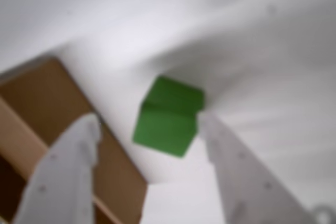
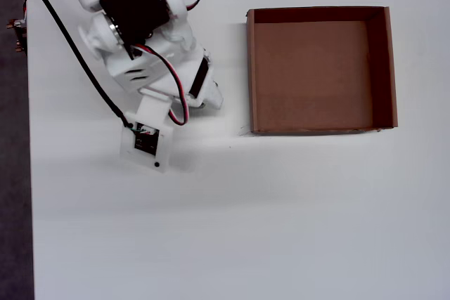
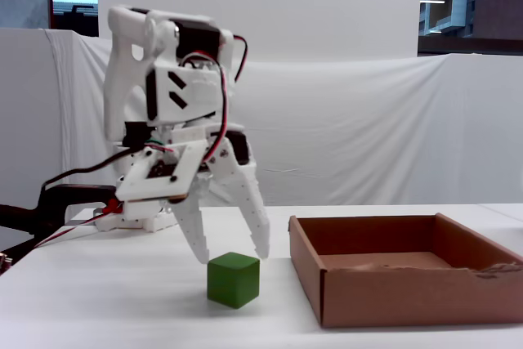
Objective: Grasp a green cube and put it in a box.
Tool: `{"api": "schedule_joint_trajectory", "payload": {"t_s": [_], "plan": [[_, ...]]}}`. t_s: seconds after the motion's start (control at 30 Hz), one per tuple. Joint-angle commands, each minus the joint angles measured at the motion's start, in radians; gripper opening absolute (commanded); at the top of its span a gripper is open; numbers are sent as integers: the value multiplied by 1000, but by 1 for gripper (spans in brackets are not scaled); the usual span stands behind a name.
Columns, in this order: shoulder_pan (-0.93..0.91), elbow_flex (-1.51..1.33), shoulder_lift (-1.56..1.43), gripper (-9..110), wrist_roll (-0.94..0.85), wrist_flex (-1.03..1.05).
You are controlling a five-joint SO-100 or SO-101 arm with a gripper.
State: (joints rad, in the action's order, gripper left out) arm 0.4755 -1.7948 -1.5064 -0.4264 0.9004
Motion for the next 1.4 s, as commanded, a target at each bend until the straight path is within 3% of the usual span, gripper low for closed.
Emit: {"api": "schedule_joint_trajectory", "payload": {"t_s": [0.0,1.37], "plan": [[-2,34,-8,29,3,-9],[12,-67,35,29,29,-60]]}}
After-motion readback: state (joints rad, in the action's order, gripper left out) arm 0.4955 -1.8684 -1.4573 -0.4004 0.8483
